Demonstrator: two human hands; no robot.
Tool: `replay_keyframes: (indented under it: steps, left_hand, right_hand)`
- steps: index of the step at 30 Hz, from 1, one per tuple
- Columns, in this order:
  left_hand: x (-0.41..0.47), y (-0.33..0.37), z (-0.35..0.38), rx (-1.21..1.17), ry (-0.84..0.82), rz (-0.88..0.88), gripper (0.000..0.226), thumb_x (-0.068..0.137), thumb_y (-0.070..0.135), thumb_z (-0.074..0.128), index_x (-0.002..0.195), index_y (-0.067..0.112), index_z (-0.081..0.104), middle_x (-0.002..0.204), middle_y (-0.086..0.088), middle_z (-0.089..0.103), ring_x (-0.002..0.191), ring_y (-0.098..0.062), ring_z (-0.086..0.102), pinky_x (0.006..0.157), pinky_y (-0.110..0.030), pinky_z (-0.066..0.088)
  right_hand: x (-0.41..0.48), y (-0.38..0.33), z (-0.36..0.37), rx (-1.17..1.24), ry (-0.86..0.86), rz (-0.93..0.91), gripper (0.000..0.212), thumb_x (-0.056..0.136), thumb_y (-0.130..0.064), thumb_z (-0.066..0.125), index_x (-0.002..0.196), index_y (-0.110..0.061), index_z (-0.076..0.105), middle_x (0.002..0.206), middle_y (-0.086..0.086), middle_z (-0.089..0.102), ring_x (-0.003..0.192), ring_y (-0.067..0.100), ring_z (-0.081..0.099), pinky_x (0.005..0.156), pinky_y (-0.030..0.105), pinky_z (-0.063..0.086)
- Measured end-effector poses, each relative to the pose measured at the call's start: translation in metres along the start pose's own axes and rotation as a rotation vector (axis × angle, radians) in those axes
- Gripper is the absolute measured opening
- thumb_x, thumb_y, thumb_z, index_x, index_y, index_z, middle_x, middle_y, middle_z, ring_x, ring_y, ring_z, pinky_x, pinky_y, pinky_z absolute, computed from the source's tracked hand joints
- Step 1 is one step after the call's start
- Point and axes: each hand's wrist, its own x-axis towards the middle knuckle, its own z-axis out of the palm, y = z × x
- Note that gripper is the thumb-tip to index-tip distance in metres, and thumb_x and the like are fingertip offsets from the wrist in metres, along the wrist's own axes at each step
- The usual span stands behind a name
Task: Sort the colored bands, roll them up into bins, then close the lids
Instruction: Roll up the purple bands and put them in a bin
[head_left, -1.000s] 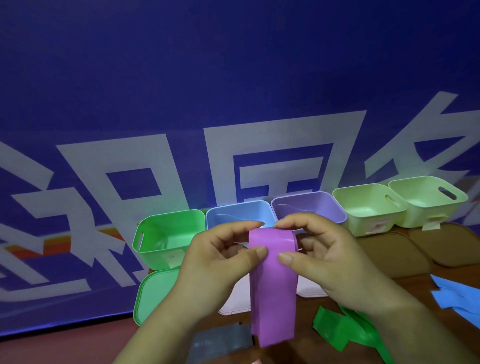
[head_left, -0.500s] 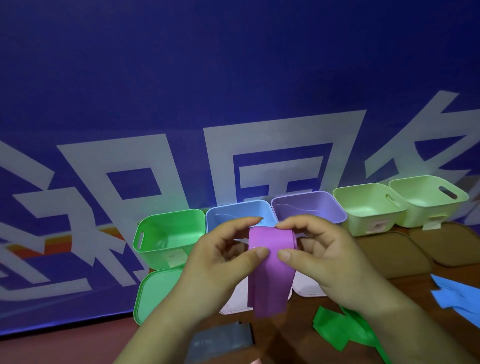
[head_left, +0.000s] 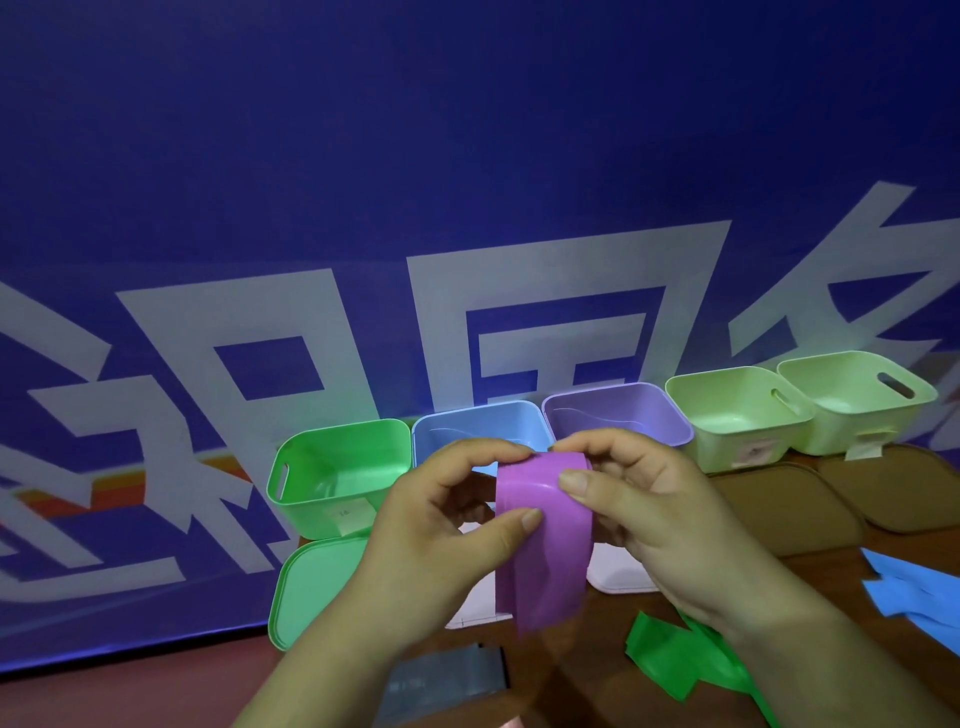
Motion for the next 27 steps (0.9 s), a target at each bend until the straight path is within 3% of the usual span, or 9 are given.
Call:
replay_keyframes:
  steps: [4,8,11,15,20,24,27]
  left_hand:
    - [0.000,-0.001,0.001,-0.024,0.028,-0.032,0.037,0.065,0.026,0.082,0.101,0.031,0.074,0.098,-0.002,0.074,0.084,-0.030,0.068,0.080,-0.049,0.059]
    - [0.002,0.003,0.001,-0.082,0.023,-0.063,0.035,0.068,0.012,0.082,0.099,0.027,0.076,0.092,-0.001,0.076,0.080,-0.017,0.069,0.072,-0.030,0.058]
    - [0.004,0.005,0.002,-0.109,0.033,-0.083,0.029,0.071,0.007,0.076,0.097,0.019,0.077,0.092,-0.003,0.076,0.079,-0.015,0.071,0.069,-0.025,0.056]
    - [0.005,0.007,0.003,-0.142,0.061,-0.119,0.023,0.071,0.010,0.079,0.093,0.020,0.078,0.092,-0.005,0.077,0.077,-0.014,0.071,0.066,-0.022,0.054]
    - [0.005,0.008,0.006,-0.130,0.058,-0.165,0.026,0.071,0.017,0.078,0.097,0.015,0.075,0.089,-0.004,0.077,0.075,-0.012,0.070,0.063,-0.021,0.052]
    - [0.006,0.008,0.008,-0.101,0.046,-0.167,0.021,0.079,0.009,0.073,0.100,0.012,0.074,0.089,-0.002,0.077,0.076,-0.010,0.070,0.062,-0.020,0.052]
    - [0.006,0.009,0.008,-0.088,0.031,-0.149,0.028,0.075,0.020,0.072,0.101,0.011,0.073,0.089,-0.001,0.077,0.076,-0.008,0.069,0.062,-0.018,0.051]
  right_hand:
    - [0.000,-0.003,0.000,-0.077,-0.018,0.012,0.031,0.076,-0.027,0.073,0.105,-0.015,0.069,0.087,0.010,0.073,0.072,0.017,0.069,0.064,0.025,0.054]
    - [-0.001,-0.001,-0.005,-0.215,-0.046,-0.054,0.039,0.070,-0.041,0.076,0.106,-0.030,0.069,0.105,0.004,0.071,0.097,0.022,0.070,0.081,0.035,0.058]
    - [-0.004,0.003,-0.007,-0.224,-0.058,-0.108,0.044,0.071,-0.034,0.080,0.112,-0.034,0.065,0.111,0.001,0.069,0.105,0.028,0.067,0.088,0.042,0.057]
    - [-0.007,0.001,-0.009,-0.347,-0.058,-0.179,0.045,0.076,-0.017,0.077,0.113,-0.037,0.064,0.108,0.000,0.070,0.100,0.023,0.069,0.088,0.039,0.057]
    - [-0.009,0.002,-0.011,-0.387,-0.035,-0.214,0.045,0.075,-0.015,0.077,0.112,-0.038,0.066,0.109,-0.001,0.071,0.097,0.022,0.070,0.087,0.037,0.057]
    - [-0.009,0.004,-0.012,-0.397,-0.023,-0.232,0.046,0.075,-0.017,0.077,0.113,-0.040,0.066,0.110,-0.002,0.070,0.098,0.023,0.070,0.087,0.039,0.058]
    - [-0.009,0.004,-0.013,-0.403,-0.017,-0.238,0.044,0.077,-0.018,0.076,0.113,-0.040,0.066,0.110,-0.004,0.070,0.097,0.022,0.070,0.085,0.039,0.058]
